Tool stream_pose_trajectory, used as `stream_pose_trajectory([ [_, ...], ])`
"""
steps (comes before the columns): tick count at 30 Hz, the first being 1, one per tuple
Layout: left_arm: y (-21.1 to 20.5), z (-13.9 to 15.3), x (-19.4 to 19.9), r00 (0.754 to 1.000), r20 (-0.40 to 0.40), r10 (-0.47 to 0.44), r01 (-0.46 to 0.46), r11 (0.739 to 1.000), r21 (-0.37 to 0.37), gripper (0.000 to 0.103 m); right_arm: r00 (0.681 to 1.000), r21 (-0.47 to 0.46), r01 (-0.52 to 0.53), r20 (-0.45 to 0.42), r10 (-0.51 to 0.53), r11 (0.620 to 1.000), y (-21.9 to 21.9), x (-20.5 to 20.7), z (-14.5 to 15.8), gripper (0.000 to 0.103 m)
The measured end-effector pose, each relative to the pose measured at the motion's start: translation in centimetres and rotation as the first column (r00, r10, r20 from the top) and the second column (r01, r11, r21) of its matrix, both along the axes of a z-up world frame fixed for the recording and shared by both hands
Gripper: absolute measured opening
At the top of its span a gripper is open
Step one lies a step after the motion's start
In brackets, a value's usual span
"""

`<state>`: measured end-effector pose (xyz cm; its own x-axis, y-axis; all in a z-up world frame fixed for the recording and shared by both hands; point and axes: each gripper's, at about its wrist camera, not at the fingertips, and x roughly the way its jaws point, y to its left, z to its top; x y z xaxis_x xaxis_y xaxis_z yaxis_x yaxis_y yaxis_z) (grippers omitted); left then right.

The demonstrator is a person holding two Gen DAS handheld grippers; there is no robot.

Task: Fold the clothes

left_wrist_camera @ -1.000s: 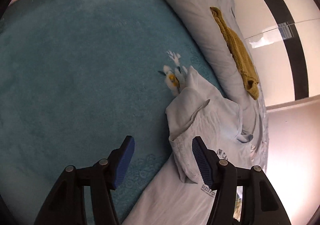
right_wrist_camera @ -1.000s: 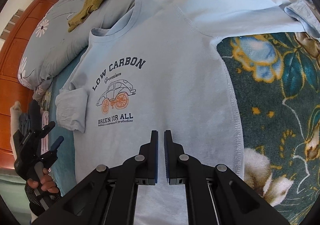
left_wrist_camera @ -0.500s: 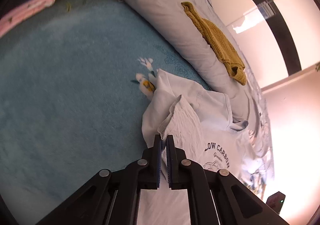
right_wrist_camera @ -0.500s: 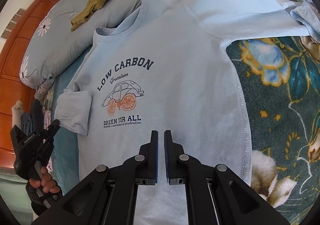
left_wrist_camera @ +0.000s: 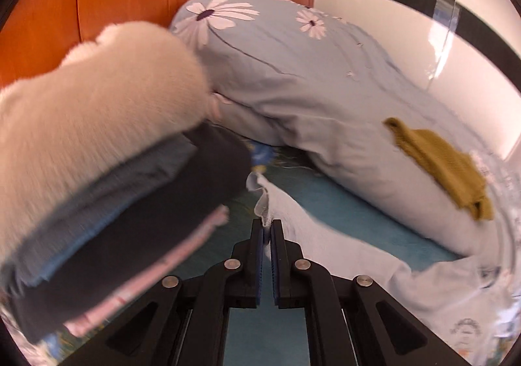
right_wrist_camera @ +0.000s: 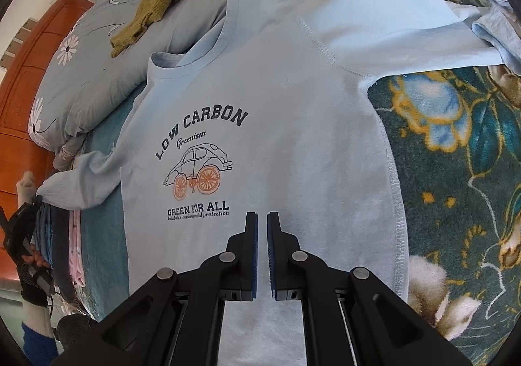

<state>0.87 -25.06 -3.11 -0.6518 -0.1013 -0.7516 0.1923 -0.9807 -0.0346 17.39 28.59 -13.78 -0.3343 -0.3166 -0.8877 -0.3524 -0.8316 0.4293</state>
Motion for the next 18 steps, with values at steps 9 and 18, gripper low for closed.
stream_pose_trajectory([
  [9,-2.3,-8.0,0.4,0.963,0.248,0.104,-0.050,0.976,-0.213,0.005,1.000,0.029,0.002,0.006,-0.003,1.000,0.5,0.5,0.2,0.005],
  [18,-2.0,-7.5,2.6,0.944,0.330,0.009,-0.012,1.000,0.007,0.016,0.993,0.159,0.106,-0.071,-0.095,0.982,8.8,2.0,2.8,0.005],
])
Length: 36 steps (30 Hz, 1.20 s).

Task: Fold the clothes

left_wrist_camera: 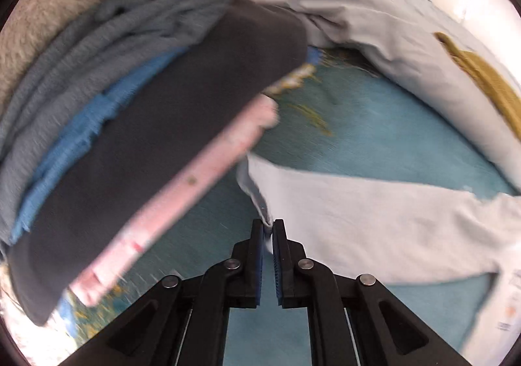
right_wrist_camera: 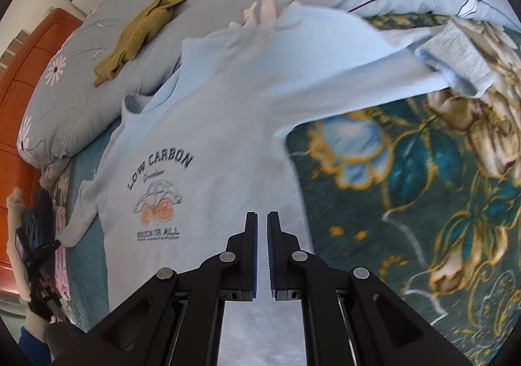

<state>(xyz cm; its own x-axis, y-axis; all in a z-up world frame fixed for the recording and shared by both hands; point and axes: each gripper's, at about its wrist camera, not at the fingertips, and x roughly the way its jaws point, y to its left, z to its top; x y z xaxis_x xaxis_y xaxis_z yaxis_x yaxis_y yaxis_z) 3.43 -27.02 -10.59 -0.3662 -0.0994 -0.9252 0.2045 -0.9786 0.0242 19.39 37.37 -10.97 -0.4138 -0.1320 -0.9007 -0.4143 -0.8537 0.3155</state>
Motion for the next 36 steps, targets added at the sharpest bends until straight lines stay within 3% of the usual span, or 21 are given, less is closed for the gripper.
stream_pose_trajectory([
  [2,1.2,0.7,0.5,0.999,0.032,-0.015,0.014,0.999,0.039,0.027,0.999,0.082,0.033,-0.013,-0.032,0.996,3.2,0.0,0.7,0.008],
  [4,2.5,2.3,1.6,1.000,0.012,-0.023,0.022,0.997,0.078,0.032,0.998,0.171,0.069,-0.017,-0.067,0.983,6.6,-0.5,1.3,0.029],
  [5,3.2,3.2,2.2,1.000,-0.008,-0.018,0.018,0.994,0.110,0.035,0.996,0.208,0.085,-0.018,-0.083,0.974,8.2,-0.8,1.6,0.033],
  [6,3.9,4.2,2.9,1.000,-0.030,-0.009,0.013,0.989,0.146,0.044,0.995,0.230,0.098,-0.018,-0.096,0.968,9.7,-1.3,1.7,0.038],
  [7,4.8,4.8,3.5,0.999,-0.049,-0.003,0.012,0.981,0.194,0.057,0.994,0.233,0.105,-0.012,-0.105,0.967,11.1,-1.8,1.6,0.039],
  [8,5.6,5.3,4.1,0.998,-0.068,0.003,0.014,0.969,0.246,0.060,0.994,0.232,0.109,-0.004,-0.111,0.967,12.1,-2.4,1.4,0.039],
  [10,7.4,6.1,4.8,0.995,-0.103,0.001,0.035,0.937,0.347,0.061,0.993,0.233,0.109,0.010,-0.115,0.966,13.7,-3.6,1.0,0.039],
  [12,9.4,6.5,6.0,0.990,-0.135,-0.027,0.080,0.912,0.403,0.061,0.997,0.221,0.072,0.025,-0.080,0.973,14.0,-4.9,0.4,0.039],
  [15,13.7,5.1,7.2,0.987,-0.140,-0.078,0.130,0.901,0.415,0.062,0.994,0.254,-0.014,0.107,-0.013,0.967,13.5,-6.6,-1.2,0.040],
  [18,17.3,2.9,8.3,0.988,-0.063,-0.140,0.154,0.889,0.432,0.062,0.985,0.304,-0.079,0.173,0.027,0.949,13.3,-7.2,-2.6,0.040],
  [20,19.2,1.6,9.0,0.982,-0.019,-0.185,0.176,0.890,0.420,0.062,0.985,0.317,-0.089,0.170,0.035,0.944,13.3,-7.1,-2.7,0.040],
  [22,20.6,1.2,9.7,0.973,0.002,-0.231,0.212,0.894,0.394,0.061,0.985,0.327,-0.086,0.172,0.031,0.941,13.5,-6.9,-2.5,0.032],
  [23,21.2,1.4,10.0,0.968,-0.001,-0.252,0.234,0.896,0.377,0.061,0.985,0.332,-0.074,0.172,0.016,0.940,13.9,-6.7,-2.3,0.023],
  [24,21.5,1.8,10.3,0.963,-0.014,-0.268,0.254,0.897,0.362,0.061,0.985,0.339,-0.057,0.172,-0.002,0.939,14.4,-6.5,-2.1,0.006],
  [27,21.6,2.3,10.4,0.958,-0.056,-0.283,0.285,0.897,0.338,0.062,0.993,0.316,0.048,0.087,-0.079,0.948,17.1,-5.0,0.1,0.003],
  [30,21.2,1.5,10.3,0.965,-0.035,-0.260,0.256,0.904,0.344,0.062,0.986,0.325,0.161,-0.004,-0.169,0.932,20.7,-3.1,3.4,0.002],
  [33,20.9,0.9,10.1,0.972,-0.007,-0.235,0.223,0.910,0.349,0.062,0.955,0.357,0.292,-0.060,-0.291,0.887,24.5,-1.0,6.1,0.002],
  [36,20.7,0.6,9.9,0.975,-0.003,-0.223,0.209,0.913,0.350,0.062,0.926,0.370,0.365,-0.046,-0.375,0.855,27.2,0.4,6.7,0.002],
])
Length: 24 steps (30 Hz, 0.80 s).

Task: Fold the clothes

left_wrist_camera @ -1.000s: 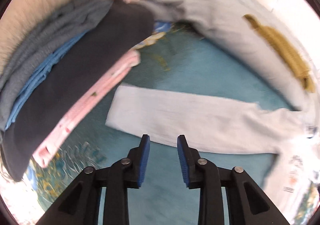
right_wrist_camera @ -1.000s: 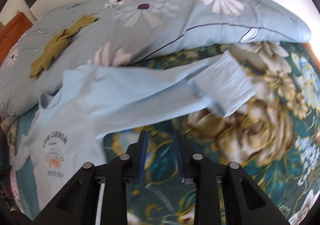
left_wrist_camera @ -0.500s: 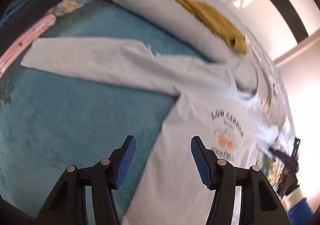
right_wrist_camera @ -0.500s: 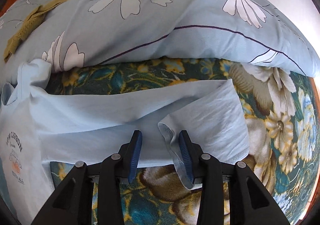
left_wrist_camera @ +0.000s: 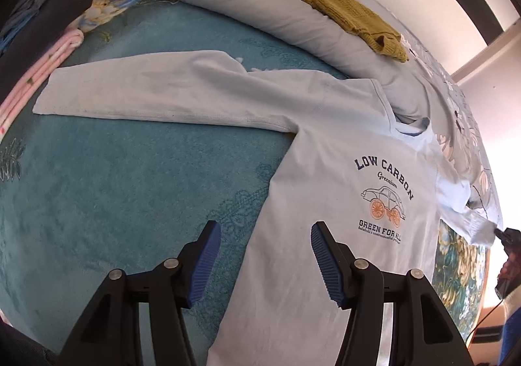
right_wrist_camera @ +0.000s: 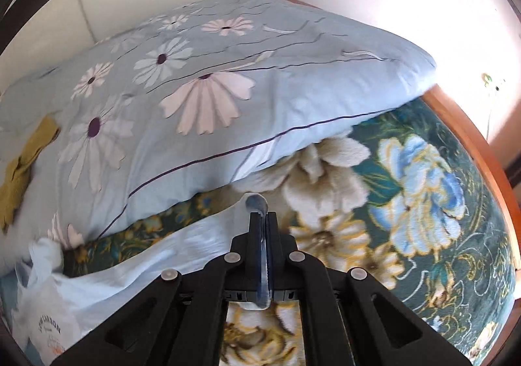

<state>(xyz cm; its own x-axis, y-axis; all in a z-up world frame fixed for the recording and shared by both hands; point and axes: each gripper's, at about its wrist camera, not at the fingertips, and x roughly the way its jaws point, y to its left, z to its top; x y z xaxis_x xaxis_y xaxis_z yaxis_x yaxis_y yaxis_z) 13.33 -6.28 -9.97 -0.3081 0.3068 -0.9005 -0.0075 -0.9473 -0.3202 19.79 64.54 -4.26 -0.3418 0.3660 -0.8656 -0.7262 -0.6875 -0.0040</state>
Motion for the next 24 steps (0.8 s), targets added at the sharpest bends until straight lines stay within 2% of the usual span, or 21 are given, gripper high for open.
stream_pose_trajectory([
  [2,0.0,-0.2,-0.1,1.000,0.005,0.004,-0.004,1.000,-0.007,0.062,0.998,0.005,0.057,0.015,-0.058,0.998,1.7,0.9,0.3,0.002],
  [6,0.0,-0.4,0.0,1.000,0.010,-0.002,0.002,1.000,-0.023,0.062,0.993,-0.031,0.120,0.015,-0.120,0.992,3.1,2.8,-1.1,0.002],
  [14,-0.1,-0.9,-0.1,0.999,0.034,0.007,-0.005,0.999,-0.038,0.062,0.985,-0.078,0.174,0.032,-0.172,0.982,4.2,4.9,-2.8,0.001],
  [15,0.0,-0.8,-0.1,0.999,0.034,0.004,-0.003,0.999,-0.036,0.062,0.985,-0.074,0.174,0.027,-0.172,0.982,4.0,5.1,-2.9,0.002],
  [17,0.1,-0.7,0.0,1.000,0.029,-0.007,0.008,0.999,-0.033,0.062,0.990,-0.130,0.143,0.000,-0.144,0.981,3.4,5.2,-3.5,0.002],
  [20,0.1,-0.4,0.1,1.000,0.019,-0.015,0.016,0.999,-0.030,0.062,0.994,-0.187,0.060,-0.078,-0.076,0.981,1.6,5.5,-3.5,0.002],
  [21,0.0,-0.3,0.1,1.000,0.019,-0.014,0.014,1.000,-0.025,0.062,0.992,-0.218,0.048,-0.106,-0.072,0.975,1.3,6.0,-3.7,0.006],
  [24,-0.4,-0.4,0.2,0.999,0.033,0.001,-0.001,1.000,-0.017,0.063,0.975,-0.313,0.086,-0.170,-0.145,0.946,0.8,8.5,-5.1,0.033],
])
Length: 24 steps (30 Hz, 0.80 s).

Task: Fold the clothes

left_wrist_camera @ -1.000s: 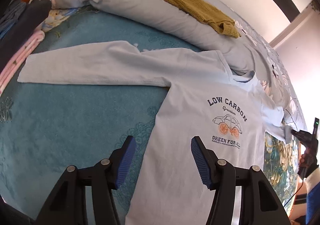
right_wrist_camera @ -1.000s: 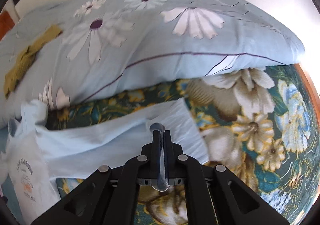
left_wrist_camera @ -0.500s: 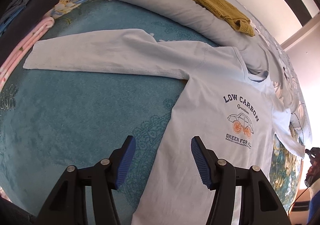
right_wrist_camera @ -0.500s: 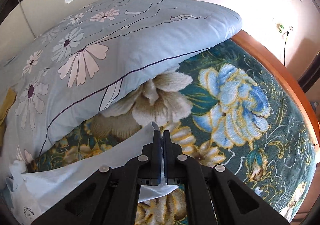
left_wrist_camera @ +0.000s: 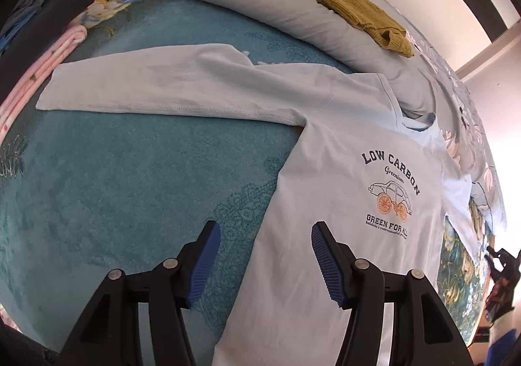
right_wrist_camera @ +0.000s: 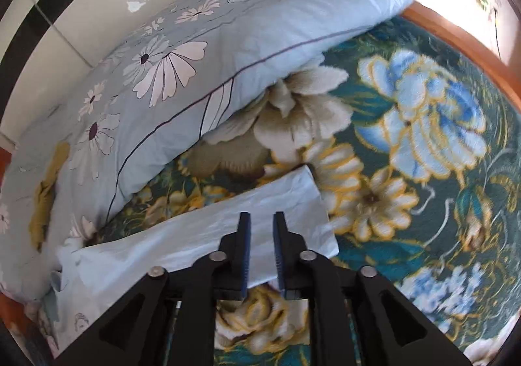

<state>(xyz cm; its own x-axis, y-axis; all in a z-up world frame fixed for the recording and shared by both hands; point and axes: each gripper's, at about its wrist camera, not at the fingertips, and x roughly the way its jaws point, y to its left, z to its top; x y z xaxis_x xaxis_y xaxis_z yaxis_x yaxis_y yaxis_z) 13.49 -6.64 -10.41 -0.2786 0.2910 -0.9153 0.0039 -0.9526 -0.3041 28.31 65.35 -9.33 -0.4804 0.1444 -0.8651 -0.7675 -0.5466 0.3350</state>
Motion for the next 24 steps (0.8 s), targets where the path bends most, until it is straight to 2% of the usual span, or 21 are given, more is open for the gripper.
stream_pose_trajectory([
  [1,-0.1,0.0,0.0,1.000,0.005,0.005,-0.005,1.000,0.002,0.063,0.999,-0.023,0.043,-0.019,-0.043,0.999,0.1,1.1,-0.6,0.037],
  [3,-0.2,0.0,0.1,1.000,0.005,0.008,-0.008,1.000,0.006,0.063,0.989,-0.104,0.138,-0.041,-0.143,0.985,0.7,3.0,-2.2,0.037],
  [6,0.0,0.1,0.2,1.000,0.003,0.002,-0.002,1.000,-0.003,0.065,0.958,-0.215,0.251,-0.082,-0.274,0.944,1.4,5.2,-4.2,0.037],
  [12,0.7,0.1,0.3,1.000,0.003,-0.023,0.023,1.000,-0.021,0.065,0.909,-0.281,0.323,-0.173,-0.379,0.903,1.8,4.9,-5.0,0.038],
  [14,0.5,0.2,0.3,1.000,0.005,0.010,-0.010,1.000,-0.021,0.065,0.903,-0.266,0.339,-0.179,-0.391,0.903,1.7,4.5,-4.9,0.035],
  [16,0.2,0.1,0.3,1.000,0.009,0.026,-0.026,1.000,-0.015,0.065,0.894,-0.271,0.348,-0.194,-0.405,0.897,1.6,4.2,-4.7,0.009],
  [17,0.0,0.1,0.3,0.999,0.011,0.034,-0.034,0.999,-0.009,0.065,0.889,-0.275,0.352,-0.202,-0.412,0.895,1.5,4.0,-4.6,0.009],
  [20,-0.4,0.0,0.2,0.998,0.018,0.058,-0.058,0.998,0.011,0.065,0.899,-0.235,0.315,-0.237,-0.368,0.920,1.2,2.9,-2.9,0.007],
  [24,-0.5,-0.1,0.1,0.998,0.022,0.064,-0.065,0.997,0.029,0.065,0.909,-0.148,0.206,-0.337,-0.245,0.967,-0.1,0.7,2.1,0.006],
])
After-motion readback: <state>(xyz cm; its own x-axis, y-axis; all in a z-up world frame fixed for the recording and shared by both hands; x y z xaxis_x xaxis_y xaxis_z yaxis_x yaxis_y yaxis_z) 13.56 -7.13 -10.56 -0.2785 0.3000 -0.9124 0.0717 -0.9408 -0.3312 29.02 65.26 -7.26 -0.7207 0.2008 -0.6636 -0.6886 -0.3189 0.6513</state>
